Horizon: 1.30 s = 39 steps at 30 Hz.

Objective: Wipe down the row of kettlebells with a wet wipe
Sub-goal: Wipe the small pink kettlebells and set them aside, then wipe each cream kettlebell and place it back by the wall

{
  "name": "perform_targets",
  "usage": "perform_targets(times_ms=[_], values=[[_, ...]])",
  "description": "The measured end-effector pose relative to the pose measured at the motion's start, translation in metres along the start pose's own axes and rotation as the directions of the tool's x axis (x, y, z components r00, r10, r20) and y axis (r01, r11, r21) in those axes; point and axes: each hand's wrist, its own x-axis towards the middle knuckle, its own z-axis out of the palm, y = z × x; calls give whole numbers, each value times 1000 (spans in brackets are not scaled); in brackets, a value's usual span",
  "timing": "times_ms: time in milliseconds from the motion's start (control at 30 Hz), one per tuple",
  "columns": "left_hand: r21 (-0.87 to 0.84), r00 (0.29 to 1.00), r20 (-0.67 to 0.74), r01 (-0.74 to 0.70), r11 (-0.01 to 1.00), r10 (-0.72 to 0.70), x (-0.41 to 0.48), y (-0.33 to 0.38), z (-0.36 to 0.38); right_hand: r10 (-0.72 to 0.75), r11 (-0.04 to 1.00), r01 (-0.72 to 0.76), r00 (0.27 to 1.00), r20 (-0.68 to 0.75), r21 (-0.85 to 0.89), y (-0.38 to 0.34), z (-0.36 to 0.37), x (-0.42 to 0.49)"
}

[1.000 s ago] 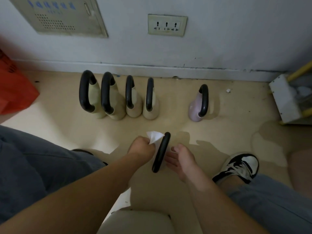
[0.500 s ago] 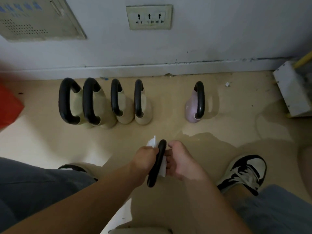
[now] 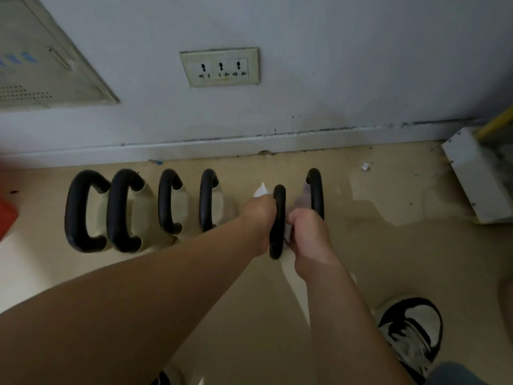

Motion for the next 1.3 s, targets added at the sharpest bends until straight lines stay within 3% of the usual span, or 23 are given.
perform_targets(times_ms=[133, 333, 467, 600, 667, 733, 900, 1000, 1067, 1133, 1200, 1233, 1300], values=[[3, 997, -70, -28, 1000, 29, 19, 17, 20, -112, 979, 114, 993, 22, -171, -6, 5, 13], [-5, 998, -33, -55, 998, 55, 29, 18, 16, -256, 939, 249, 967, 1, -236, -1, 8, 11], [183, 984, 6, -174, 968, 175, 21, 13, -4, -400, 886, 350, 908, -121, -304, 3, 16, 1], [345, 929, -46, -329, 879, 366, 9, 7, -49, -529, 778, 456, 847, -59, -432, 15, 40, -7], [385, 913, -37, -361, 849, 405, 3, 4, -82, -508, 780, 453, 861, -14, -431, 19, 59, -11], [448, 877, -101, -381, 809, 469, -1, 8, -117, -414, 846, 401, 909, 42, -350, 24, 77, -15], [588, 674, -320, -409, 698, 665, 1, 45, -185, -188, 939, 219, 973, 135, -266, 44, 108, -18], [732, 622, -209, -412, 543, 754, 15, 50, -186, -110, 955, 142, 985, 136, -262, 50, 119, -4], [819, 685, -99, -356, 450, 722, 33, 41, -174, -72, 968, 101, 989, 131, -231, 48, 121, 7], [774, 795, -107, -311, 552, 597, 51, 34, -155, -43, 982, 63, 992, 117, -178, 44, 121, 14], [462, 915, -199, -228, 857, 350, 56, 34, -133, -45, 987, 61, 993, 106, -151, 44, 118, 19], [256, 953, -226, -144, 956, 204, 54, 36, -125, -51, 986, 67, 993, 108, -152, 45, 116, 20], [81, 975, -209, -62, 995, 77, 52, 38, -116, -62, 985, 77, 993, 99, -152, 47, 114, 24]])
